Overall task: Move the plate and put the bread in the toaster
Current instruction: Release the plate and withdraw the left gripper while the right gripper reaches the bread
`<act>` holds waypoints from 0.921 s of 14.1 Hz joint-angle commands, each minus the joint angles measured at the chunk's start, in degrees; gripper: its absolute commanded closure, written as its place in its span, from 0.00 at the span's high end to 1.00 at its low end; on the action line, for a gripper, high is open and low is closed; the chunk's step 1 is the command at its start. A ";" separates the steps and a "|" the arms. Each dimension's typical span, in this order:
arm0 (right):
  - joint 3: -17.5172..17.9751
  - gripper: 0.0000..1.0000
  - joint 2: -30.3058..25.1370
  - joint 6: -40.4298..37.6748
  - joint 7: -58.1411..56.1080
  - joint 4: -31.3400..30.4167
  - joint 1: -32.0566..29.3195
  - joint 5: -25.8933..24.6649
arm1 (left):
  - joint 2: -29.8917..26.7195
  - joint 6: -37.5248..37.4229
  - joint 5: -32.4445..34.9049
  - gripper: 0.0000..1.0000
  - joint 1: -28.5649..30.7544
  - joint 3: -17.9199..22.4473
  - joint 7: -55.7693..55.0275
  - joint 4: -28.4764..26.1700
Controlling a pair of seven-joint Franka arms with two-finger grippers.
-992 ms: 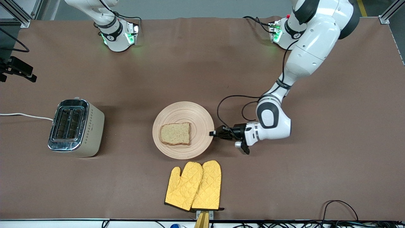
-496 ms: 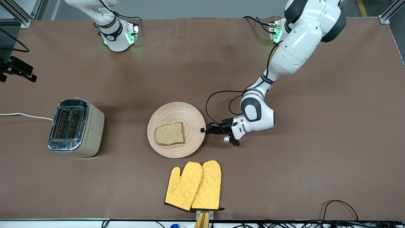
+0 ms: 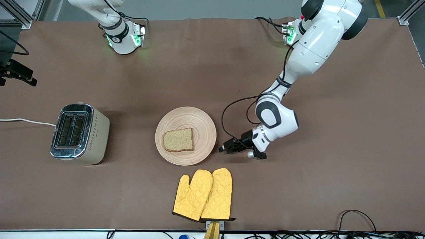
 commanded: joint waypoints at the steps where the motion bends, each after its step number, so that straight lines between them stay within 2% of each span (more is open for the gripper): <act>1: 0.51 1.00 0.09 -0.42 -0.52 -0.75 -0.05 0.70 | -3.92 0.06 5.12 1.00 3.48 0.33 -5.23 -1.23; 5: 0.60 1.00 2.72 2.56 4.20 -0.93 4.86 1.92 | -5.16 -2.92 23.82 1.00 10.06 0.07 -17.79 -0.52; 7: 0.60 1.00 4.48 4.23 9.92 -1.54 7.33 2.98 | -5.51 -6.43 28.07 1.00 12.62 0.16 -21.85 0.35; 11: 0.60 1.00 9.57 7.05 11.96 -1.72 10.14 4.47 | -7.96 -9.52 34.83 1.00 17.81 0.42 -22.92 -3.06; 13: 0.60 1.00 12.56 8.71 13.98 -1.72 12.07 4.74 | -8.94 -13.54 40.62 1.00 20.70 0.86 -24.84 -2.72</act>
